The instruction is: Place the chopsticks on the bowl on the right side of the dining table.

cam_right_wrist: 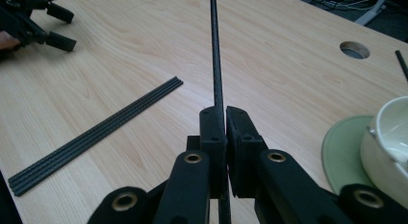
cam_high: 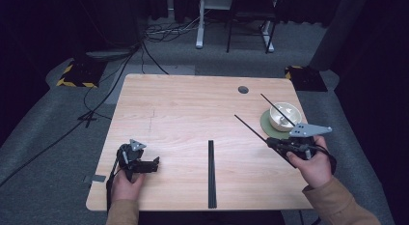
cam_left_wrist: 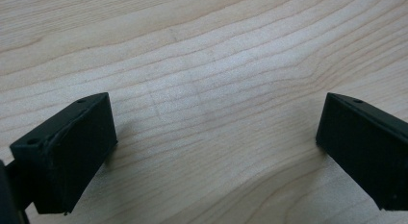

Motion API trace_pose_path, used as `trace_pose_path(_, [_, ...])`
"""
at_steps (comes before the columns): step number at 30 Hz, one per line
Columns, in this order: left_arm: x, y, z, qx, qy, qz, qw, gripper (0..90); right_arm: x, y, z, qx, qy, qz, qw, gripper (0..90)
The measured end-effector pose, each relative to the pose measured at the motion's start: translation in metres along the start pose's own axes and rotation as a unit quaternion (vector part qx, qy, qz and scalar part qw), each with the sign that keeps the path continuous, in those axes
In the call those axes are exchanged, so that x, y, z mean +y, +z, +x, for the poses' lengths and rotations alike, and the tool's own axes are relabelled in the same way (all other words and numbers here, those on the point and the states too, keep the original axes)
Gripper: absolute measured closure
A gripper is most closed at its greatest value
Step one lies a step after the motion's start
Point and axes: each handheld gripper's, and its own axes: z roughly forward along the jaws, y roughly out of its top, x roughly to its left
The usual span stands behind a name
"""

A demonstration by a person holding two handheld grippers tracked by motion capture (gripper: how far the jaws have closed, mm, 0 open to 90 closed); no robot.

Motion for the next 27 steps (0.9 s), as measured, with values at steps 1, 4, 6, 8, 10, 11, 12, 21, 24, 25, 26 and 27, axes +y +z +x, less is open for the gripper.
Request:
trace_pose_path(1, [0.0, 0.0, 0.0, -0.002, -0.001, 0.0, 1.0, 0.6, 0.003, -0.002, -0.003, 0.0, 0.001, -0.001, 1.0, 87.0])
trace_pose_path(4, [0.0, 0.0, 0.0, -0.001, 0.0, 0.0, 1.0, 0.6, 0.011, -0.007, -0.01, -0.009, -0.007, -0.003, 0.9999, 87.0])
trace_pose_path(6, [0.0, 0.0, 0.0, -0.001, 0.001, -0.001, 1.0, 0.7, 0.016, -0.011, -0.013, -0.016, -0.014, -0.002, 0.9998, 87.0])
trace_pose_path(8, [-0.001, -0.001, 0.0, 0.001, 0.0, -0.001, 1.0, 0.7, 0.021, -0.014, -0.017, -0.021, -0.018, -0.002, 0.9996, 87.0])
trace_pose_path(10, [-0.001, -0.001, 0.0, 0.002, -0.001, 0.001, 1.0, 0.7, 0.025, -0.017, -0.022, -0.024, -0.019, -0.004, 0.9995, 87.0])
trace_pose_path(11, [-0.001, -0.001, 0.0, 0.003, -0.001, 0.001, 1.0, 0.7, 0.027, -0.018, -0.026, -0.025, -0.02, -0.004, 0.9995, 87.0])
trace_pose_path(12, [-0.001, -0.001, 0.0, 0.003, -0.001, 0.001, 1.0, 0.7, 0.028, -0.019, -0.029, -0.027, -0.016, -0.004, 0.9995, 87.0])
trace_pose_path(21, [-0.001, -0.001, 0.0, 0.002, -0.002, 0.002, 1.0, 0.7, 0.032, -0.022, -0.061, -0.039, -0.003, -0.009, 0.9992, 87.0])
trace_pose_path(24, [-0.001, -0.001, 0.0, 0.002, -0.001, 0.002, 1.0, 0.7, 0.034, -0.023, -0.073, -0.062, -0.012, -0.007, 0.998, 87.0])
trace_pose_path(25, [-0.001, -0.001, 0.0, 0.002, -0.001, 0.002, 1.0, 0.7, 0.034, -0.023, -0.077, -0.068, -0.015, -0.004, 0.9975, 87.0])
trace_pose_path(26, [-0.001, -0.001, 0.0, 0.002, 0.0, 0.003, 1.0, 0.7, 0.034, -0.023, -0.081, -0.073, -0.011, -0.003, 0.9973, 87.0])
trace_pose_path(27, [-0.001, -0.001, 0.0, 0.002, -0.001, 0.002, 1.0, 0.7, 0.035, -0.023, -0.085, -0.078, -0.009, -0.002, 0.9969, 87.0])
